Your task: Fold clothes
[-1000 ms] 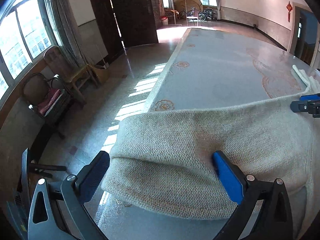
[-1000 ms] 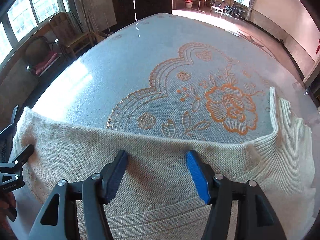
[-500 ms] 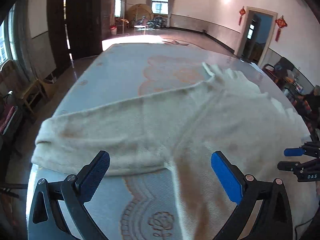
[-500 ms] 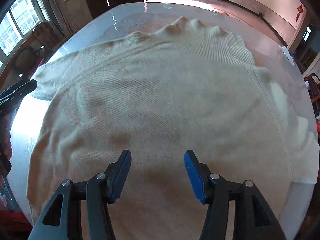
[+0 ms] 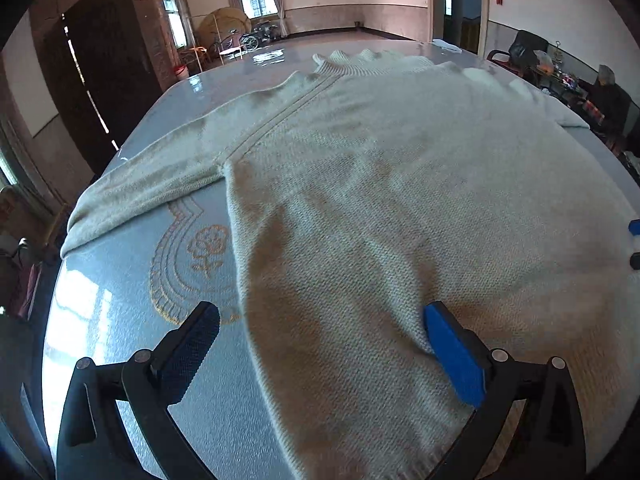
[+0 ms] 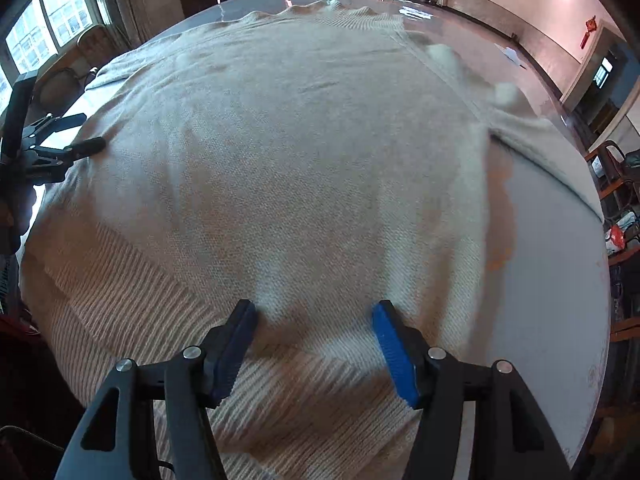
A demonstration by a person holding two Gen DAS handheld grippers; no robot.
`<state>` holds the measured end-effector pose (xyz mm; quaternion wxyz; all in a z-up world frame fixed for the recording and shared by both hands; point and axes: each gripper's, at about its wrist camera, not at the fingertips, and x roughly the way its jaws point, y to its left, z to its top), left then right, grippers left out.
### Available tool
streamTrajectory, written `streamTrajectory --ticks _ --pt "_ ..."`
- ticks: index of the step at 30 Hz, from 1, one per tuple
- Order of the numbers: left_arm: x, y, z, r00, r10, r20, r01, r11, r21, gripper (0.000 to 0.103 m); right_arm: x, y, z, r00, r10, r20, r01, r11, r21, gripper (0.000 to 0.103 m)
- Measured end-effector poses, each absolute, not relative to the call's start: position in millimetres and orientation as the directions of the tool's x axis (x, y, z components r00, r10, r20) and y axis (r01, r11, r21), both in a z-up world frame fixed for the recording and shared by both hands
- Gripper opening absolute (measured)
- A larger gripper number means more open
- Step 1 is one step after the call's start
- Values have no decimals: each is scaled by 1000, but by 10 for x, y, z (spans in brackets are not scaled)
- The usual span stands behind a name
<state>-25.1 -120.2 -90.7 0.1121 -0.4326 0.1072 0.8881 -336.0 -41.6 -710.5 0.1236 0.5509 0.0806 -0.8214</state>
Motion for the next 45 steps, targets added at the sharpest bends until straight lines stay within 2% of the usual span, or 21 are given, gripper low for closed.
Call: streamTrajectory --ticks 3,7,9,12,13,16,19,25,30,33,37,40,45 --pt "-42 -1159 -773 -629 78 -773 -250 -963 106 103 -3486 -393 -7054 -372 -152 -916 244 -968 62 60" --pt "192 -844 -720 -665 98 -741 -285 -950 129 103 -3718 -733 -7108 -401 -227 -887 314 -944 100 61" --pt "292 -690 -814 -648 82 -757 -307 -938 161 103 -3485 -768 -7056 -385 -228 -894 379 -922 72 61" --pt "502 -639 -936 -685 38 -728 -286 -933 220 103 -3072 -663 -7017 -390 -199 -899 462 -887 -5 61" --pt "555 -667 -947 -682 37 -731 -277 -938 211 103 -2992 -641 -7009 -407 -194 -893 481 -876 -29 62" --pt "600 -826 -924 -640 47 -767 -239 -961 141 103 -2933 -497 -6987 -405 -247 -880 485 -874 23 63" --pt "559 -880 -849 -635 22 -772 -197 -971 134 103 -2904 -405 -6905 -381 -257 -888 518 -855 24 63" --pt "173 -713 -608 -690 43 -723 -184 -976 117 103 -3333 -449 -6641 -428 -276 -861 440 -896 68 62" --pt "-248 -448 -870 -636 36 -771 -240 -959 153 103 -3287 -46 -6477 -398 -163 -903 383 -924 -3 62" --pt "-208 -468 -923 -614 88 -784 -277 -955 109 103 -2911 373 -6270 -388 -162 -907 366 -931 9 62" --pt "-253 -442 -892 -602 142 -786 -313 -947 69 103 -2835 447 -6274 -355 -163 -920 363 -931 25 62" --pt "-466 -291 -779 -619 170 -767 -331 -942 59 103 -2878 713 -6101 -385 -224 -895 289 -951 114 61" --pt "-869 33 -738 -626 169 -761 -326 -944 59 103 -3111 1891 -5616 -535 -313 -785 -24 -923 385 62"
